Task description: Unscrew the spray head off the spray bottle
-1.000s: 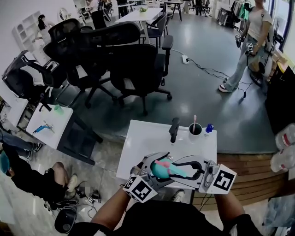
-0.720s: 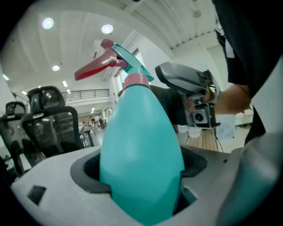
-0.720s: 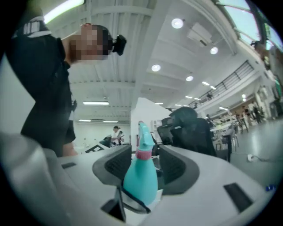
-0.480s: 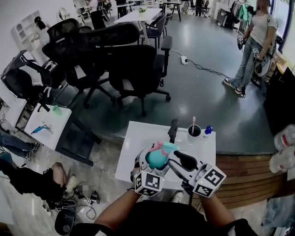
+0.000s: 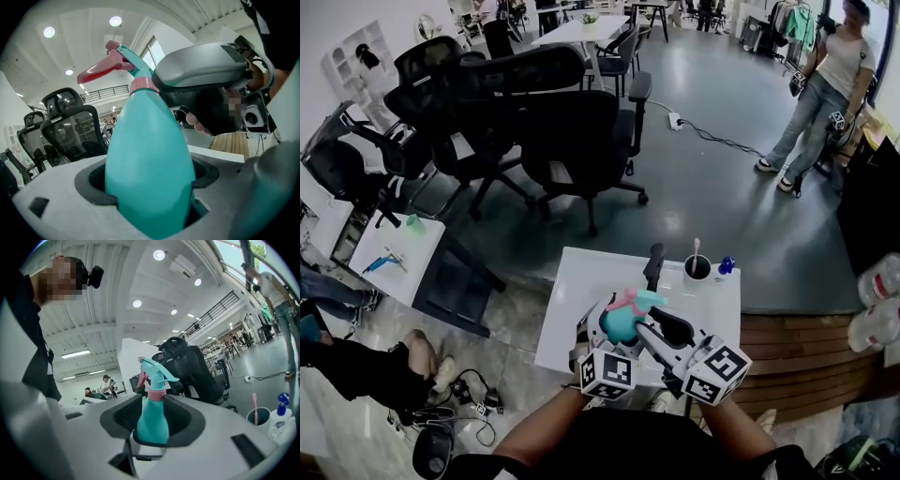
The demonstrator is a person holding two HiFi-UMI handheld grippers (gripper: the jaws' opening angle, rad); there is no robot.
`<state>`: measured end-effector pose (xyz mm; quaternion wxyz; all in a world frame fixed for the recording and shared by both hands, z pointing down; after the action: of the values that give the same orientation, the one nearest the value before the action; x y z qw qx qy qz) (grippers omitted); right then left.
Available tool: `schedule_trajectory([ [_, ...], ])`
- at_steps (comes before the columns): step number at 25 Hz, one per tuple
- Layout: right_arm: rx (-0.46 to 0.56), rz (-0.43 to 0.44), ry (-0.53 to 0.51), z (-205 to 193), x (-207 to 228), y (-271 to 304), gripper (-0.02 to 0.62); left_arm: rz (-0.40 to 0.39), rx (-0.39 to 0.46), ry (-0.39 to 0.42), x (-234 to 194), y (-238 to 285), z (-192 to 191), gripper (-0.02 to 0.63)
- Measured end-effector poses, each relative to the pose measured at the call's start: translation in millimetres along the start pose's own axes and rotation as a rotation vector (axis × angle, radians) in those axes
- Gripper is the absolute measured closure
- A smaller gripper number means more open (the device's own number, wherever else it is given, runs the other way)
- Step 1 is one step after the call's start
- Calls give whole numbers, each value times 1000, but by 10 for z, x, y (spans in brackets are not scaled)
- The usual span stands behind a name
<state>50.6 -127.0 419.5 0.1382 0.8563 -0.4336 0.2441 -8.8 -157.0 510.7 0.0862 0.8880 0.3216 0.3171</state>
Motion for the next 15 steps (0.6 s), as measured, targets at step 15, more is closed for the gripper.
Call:
schedule_trajectory([
  [15,5,-62,24,3,49,96,436,8,-13,-24,-1,46,-39,160],
])
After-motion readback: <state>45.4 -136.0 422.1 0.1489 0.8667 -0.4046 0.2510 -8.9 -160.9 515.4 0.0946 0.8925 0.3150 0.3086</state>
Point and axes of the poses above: the fingertips, and each gripper's own axes: y forward along the fingers, x to its right, z out of its top, the point moved 4 cm from there along -y, backward along the fingers, and after that the axes turned 14 degrees about y, right-handed, at the moved point
